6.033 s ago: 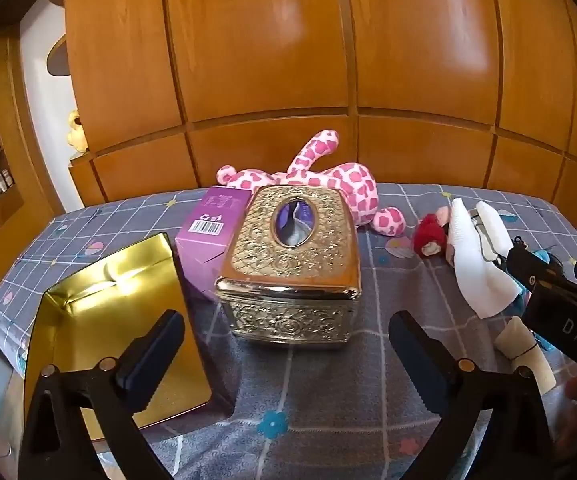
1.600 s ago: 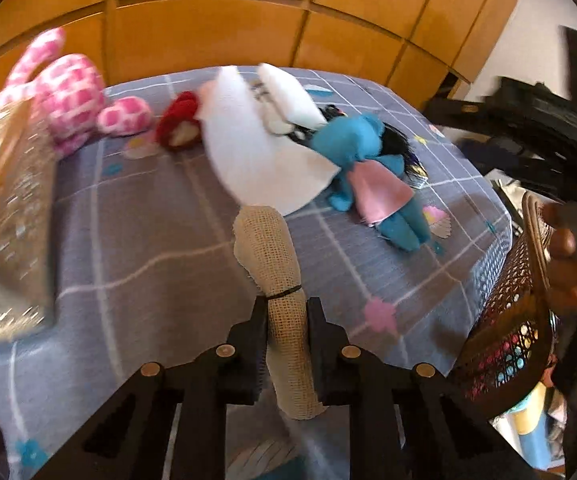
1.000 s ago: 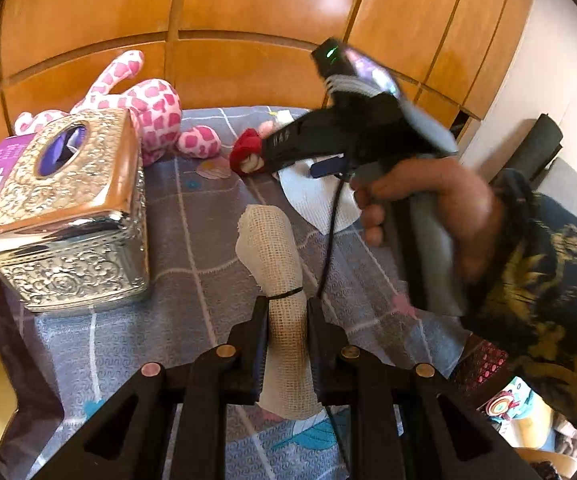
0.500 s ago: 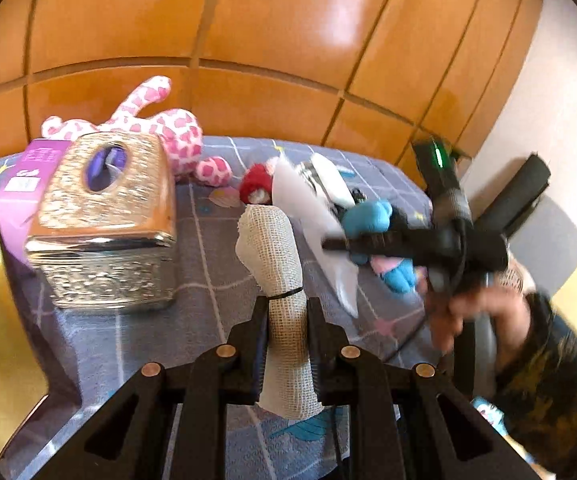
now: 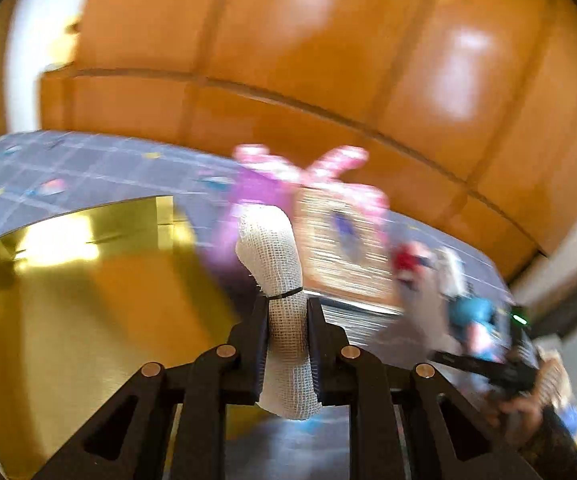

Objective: Organize soft objects
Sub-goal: 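Carry the beige sock to the gold tray while the right gripper grasps the white wipe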

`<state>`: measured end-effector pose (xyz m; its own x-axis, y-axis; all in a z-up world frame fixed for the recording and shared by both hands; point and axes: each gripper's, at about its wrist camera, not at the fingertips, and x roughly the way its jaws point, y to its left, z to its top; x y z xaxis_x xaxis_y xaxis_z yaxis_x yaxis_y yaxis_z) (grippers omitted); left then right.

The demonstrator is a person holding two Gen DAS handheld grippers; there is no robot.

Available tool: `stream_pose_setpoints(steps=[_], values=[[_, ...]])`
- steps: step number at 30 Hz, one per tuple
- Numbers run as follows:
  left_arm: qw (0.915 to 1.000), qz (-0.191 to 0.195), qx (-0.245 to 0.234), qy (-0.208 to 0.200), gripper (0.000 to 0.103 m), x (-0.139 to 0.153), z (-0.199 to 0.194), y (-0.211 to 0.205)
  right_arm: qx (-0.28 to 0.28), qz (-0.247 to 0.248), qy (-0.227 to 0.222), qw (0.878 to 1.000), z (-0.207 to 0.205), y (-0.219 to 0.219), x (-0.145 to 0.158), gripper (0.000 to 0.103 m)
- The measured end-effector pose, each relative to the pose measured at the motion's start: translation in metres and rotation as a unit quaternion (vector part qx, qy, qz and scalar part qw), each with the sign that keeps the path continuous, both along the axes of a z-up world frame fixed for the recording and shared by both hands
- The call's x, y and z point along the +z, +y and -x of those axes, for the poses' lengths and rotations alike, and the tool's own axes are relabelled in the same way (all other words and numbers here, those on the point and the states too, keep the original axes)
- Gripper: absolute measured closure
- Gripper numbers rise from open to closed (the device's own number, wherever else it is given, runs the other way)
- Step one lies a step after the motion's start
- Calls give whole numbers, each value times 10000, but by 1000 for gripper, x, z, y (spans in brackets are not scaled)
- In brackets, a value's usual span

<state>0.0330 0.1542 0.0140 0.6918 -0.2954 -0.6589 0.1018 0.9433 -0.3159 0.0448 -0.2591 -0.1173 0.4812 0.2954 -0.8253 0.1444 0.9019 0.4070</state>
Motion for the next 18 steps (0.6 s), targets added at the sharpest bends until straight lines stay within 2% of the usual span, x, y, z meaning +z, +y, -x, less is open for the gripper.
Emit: stream_pose_setpoints(steps=[2,7,10,14,17,18], values=[[9990,-99,385,201,85,-10,-19,25,62,71,-5,10000,-1,1,0,101],[9949,-109,774,645,85,-37,-63,60,205,364,-34,9991,-1,9,0,101],[9928,-165,881,794,85,-49,-88,63,269,495,-91,9984,2,12,2,101],[9913,-346,993,797,82,-58,-113,65,317,645,-175,9973,2,17,0,101],[9908,-311,1014,843,72,-62,-120,67,316,711,-193,9968,-3,19,0,101],[9902,-320,1071,841,54,-61,-119,68,320,739,-200,9966,-1,19,1,101]])
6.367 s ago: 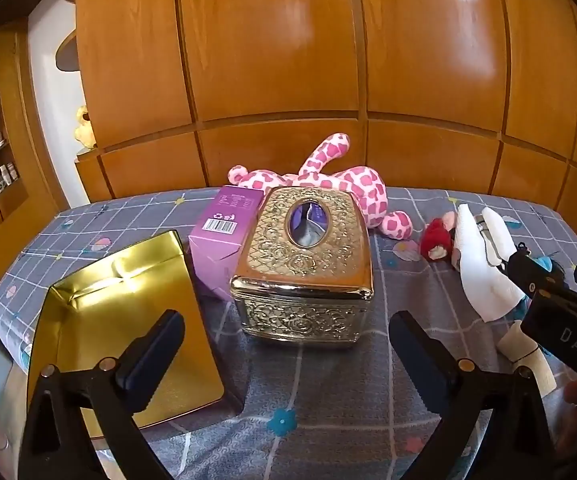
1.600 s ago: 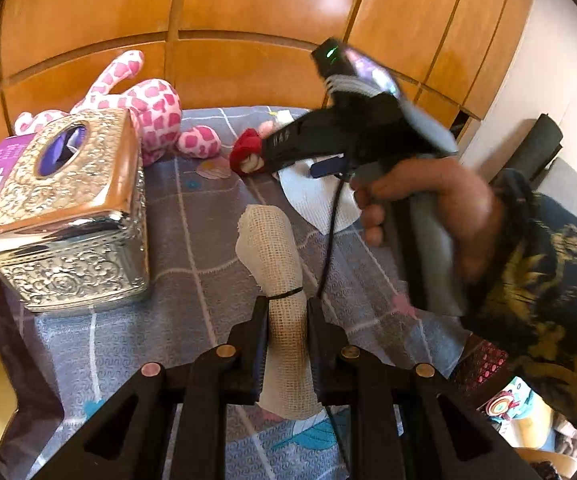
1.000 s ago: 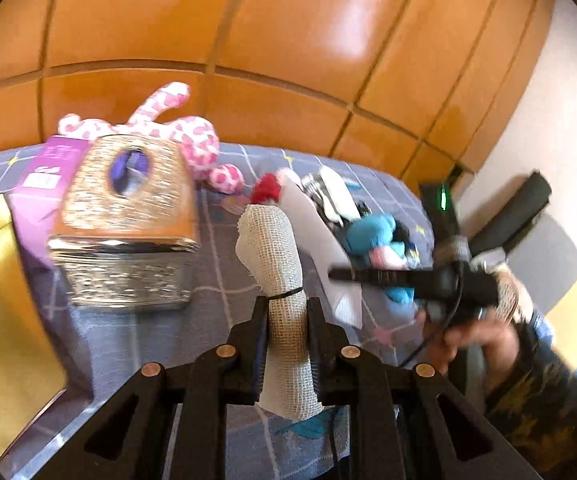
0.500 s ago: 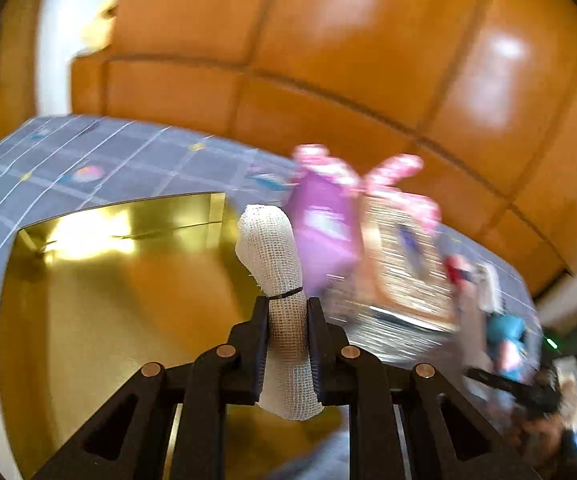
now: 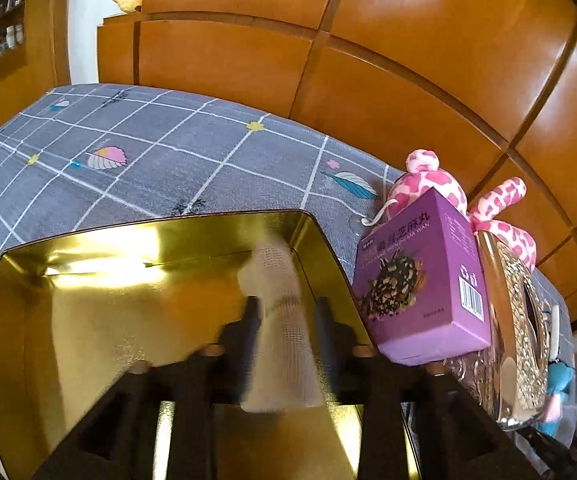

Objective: Organize soft objects
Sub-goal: 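Carry the beige sock to the gold tray while the right gripper grasps the white wipe, then open the left gripper to drop the beige sock into the tray, then carry the white wipe to the gold tray and release it with the right gripper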

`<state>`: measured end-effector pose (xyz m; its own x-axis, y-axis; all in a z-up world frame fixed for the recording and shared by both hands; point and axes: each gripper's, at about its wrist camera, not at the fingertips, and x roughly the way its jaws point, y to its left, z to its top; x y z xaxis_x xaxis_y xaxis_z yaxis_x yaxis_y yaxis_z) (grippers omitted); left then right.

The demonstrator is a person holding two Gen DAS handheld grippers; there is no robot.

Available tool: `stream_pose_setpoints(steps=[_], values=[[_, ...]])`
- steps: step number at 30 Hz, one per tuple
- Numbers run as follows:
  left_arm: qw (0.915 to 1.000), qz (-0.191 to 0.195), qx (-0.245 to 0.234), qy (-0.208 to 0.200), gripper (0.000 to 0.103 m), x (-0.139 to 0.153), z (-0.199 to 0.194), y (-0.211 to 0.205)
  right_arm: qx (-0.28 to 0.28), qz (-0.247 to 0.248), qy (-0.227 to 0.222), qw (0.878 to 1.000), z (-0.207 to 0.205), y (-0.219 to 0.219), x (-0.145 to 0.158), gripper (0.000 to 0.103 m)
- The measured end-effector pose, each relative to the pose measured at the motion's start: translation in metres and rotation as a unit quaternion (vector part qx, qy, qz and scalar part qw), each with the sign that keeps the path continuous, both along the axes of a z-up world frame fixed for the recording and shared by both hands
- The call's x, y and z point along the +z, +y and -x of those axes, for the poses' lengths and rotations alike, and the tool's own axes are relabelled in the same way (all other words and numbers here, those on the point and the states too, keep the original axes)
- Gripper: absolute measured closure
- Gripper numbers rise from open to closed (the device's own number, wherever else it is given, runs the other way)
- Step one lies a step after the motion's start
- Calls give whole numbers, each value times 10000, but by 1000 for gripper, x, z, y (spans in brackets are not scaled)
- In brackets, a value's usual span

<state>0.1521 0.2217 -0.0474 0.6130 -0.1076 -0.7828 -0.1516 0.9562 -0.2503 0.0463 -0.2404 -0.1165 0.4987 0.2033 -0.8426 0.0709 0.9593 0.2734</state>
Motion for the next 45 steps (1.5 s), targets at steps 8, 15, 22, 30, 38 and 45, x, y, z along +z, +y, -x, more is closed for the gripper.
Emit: stream_pose_setpoints(steps=[8,15,22,30,38,45], values=[[9993,-8,117,-345,37,20,47,-10,-54,47,-53,10000,-2,0,-2,101],[9992,-43,-181,-343,36,22,96,-35,-101,203,-191,9996,-2,3,1,101],[9986,-107,-359,-385,36,24,118,-59,244,-83,-738,9969,12,12,35,101],[9984,-204,-365,-393,35,29,131,-63,972,-759,-1020,9871,28,38,71,101],[9987,-104,-143,-484,34,36,141,-44,1489,-1184,-1337,9726,35,70,107,102],[9981,-74,196,-584,29,42,148,-24,1906,-1763,-1519,9537,33,94,137,102]])
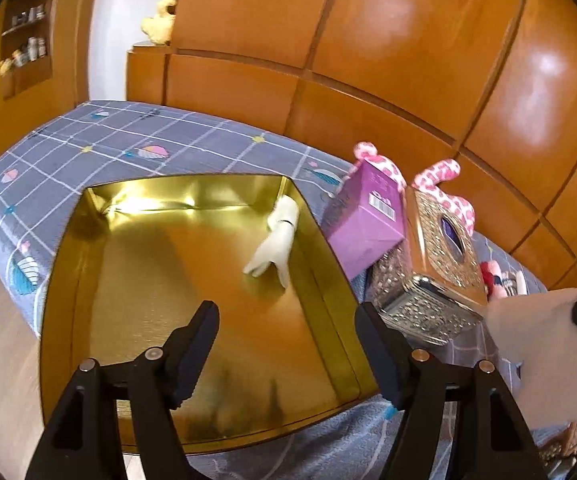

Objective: Organize soft objects
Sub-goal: 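Carry the white wipe to the gold tray and release it with the right gripper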

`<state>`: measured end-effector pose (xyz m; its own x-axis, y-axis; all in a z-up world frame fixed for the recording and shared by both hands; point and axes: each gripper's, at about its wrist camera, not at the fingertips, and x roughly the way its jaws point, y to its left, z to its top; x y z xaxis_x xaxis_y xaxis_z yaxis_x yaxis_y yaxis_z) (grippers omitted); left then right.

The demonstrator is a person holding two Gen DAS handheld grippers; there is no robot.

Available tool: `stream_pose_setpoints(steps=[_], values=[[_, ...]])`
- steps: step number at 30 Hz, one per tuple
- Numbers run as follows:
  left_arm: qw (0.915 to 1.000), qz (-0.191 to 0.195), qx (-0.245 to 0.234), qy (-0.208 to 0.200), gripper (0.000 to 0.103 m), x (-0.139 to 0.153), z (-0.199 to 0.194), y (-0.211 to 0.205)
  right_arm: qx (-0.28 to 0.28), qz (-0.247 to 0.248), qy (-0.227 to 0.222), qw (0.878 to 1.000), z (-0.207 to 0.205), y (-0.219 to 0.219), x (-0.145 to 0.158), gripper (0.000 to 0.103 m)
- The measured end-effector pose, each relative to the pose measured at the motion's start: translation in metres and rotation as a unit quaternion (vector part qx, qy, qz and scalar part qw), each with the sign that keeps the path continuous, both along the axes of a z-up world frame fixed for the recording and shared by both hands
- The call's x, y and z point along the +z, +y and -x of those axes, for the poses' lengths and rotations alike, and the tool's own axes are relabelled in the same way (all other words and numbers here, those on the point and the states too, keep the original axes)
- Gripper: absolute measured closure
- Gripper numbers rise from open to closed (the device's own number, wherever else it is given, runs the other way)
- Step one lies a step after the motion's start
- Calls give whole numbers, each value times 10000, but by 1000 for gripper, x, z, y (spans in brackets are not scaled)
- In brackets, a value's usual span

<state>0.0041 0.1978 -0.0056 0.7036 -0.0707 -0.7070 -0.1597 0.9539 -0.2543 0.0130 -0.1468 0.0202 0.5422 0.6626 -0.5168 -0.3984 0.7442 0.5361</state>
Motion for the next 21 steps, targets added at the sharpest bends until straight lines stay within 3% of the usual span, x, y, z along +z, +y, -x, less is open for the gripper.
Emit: stream_pose_setpoints(steps=[7,14,19,21], values=[[9987,30,501,-83,28,5,8,29,941,-399,-95,9947,-12,58,26,102],[9934,-25,1121,-246,28,12,19,68,1621,-533,13,9853,-47,143,29,102],[9917,47,1274,-191,28,7,20,80,1696,208,309,9848,-76,204,-7,101],[9920,11,1254,-173,28,5,19,81,1510,723,395,9851,-85,222,-27,95]])
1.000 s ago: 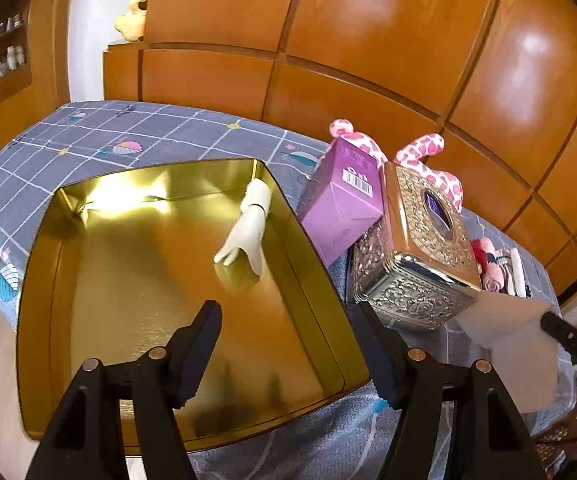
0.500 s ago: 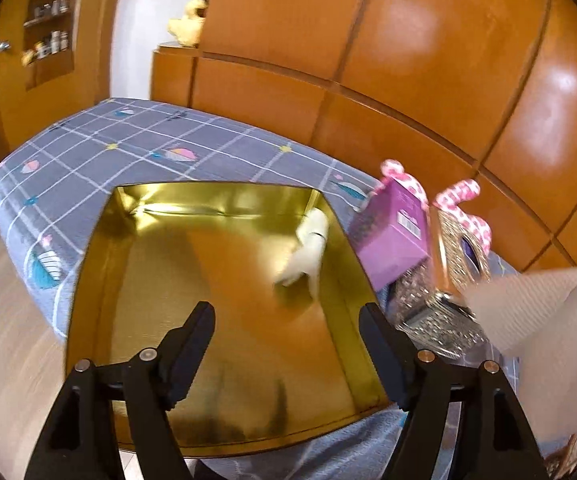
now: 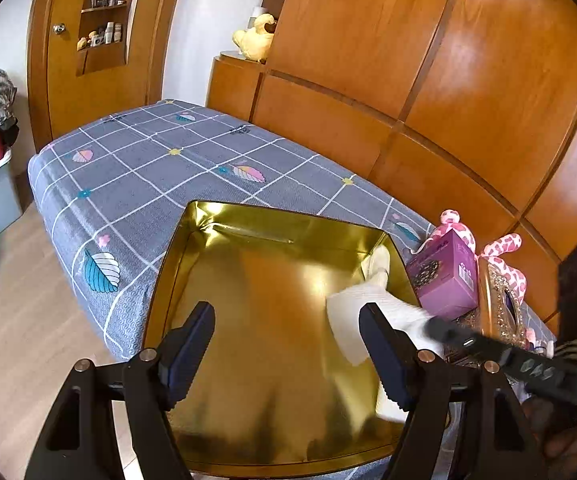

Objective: Organize soft objects
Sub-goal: 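Carry the white wipe to the gold tray and release it with the right gripper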

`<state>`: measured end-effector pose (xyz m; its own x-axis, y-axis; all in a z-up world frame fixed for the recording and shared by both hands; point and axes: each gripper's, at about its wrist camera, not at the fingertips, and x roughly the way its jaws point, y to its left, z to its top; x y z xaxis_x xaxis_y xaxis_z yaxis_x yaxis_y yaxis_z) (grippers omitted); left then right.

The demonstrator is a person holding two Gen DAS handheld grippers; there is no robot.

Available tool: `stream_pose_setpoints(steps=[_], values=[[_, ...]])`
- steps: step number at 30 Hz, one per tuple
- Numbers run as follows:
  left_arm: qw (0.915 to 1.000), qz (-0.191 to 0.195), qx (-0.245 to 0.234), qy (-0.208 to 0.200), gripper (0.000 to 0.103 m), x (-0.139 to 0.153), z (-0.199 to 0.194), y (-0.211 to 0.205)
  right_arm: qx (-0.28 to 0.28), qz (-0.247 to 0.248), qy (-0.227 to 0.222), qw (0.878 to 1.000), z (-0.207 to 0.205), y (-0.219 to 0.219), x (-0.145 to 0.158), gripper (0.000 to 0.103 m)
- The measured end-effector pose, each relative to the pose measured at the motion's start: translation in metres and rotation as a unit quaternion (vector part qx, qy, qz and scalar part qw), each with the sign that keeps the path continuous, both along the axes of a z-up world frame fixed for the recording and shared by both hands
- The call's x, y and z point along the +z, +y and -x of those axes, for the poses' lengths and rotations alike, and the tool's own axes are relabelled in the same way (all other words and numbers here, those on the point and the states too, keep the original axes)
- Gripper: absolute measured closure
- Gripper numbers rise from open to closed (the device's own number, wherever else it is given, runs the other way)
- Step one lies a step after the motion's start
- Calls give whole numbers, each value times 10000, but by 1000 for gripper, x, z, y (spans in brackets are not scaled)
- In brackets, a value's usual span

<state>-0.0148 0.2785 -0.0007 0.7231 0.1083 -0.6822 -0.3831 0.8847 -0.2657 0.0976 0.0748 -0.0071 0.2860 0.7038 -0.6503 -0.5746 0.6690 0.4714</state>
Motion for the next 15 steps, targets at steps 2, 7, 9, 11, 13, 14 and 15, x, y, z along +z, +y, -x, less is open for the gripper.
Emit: stream_pose_setpoints(steps=[2,7,9,11,13,14,15], values=[[10000,-33,-8,7,27,-1,0,-1,7,224,247,9994,-6,9,-22,85],[10000,-58,-51,49,26,-5,-2,-4,-141,432,386,9982,-2,2,-37,73],[9999,-99,-91,37,26,-4,-2,-8,-195,428,334,9983,-1,-5,-34,73],[9997,-197,-176,-8,26,-1,-1,-16,-285,515,193,9981,5,-11,-32,73],[9992,-295,-271,-47,26,1,-1,-22,-380,574,43,9976,10,-18,-27,73],[9988,-352,-339,-66,26,3,-1,-28,-427,588,-30,9974,11,-23,-24,73],[9985,-391,-387,-81,26,4,-1,-32,-481,613,-110,9969,14,-27,-22,72]])
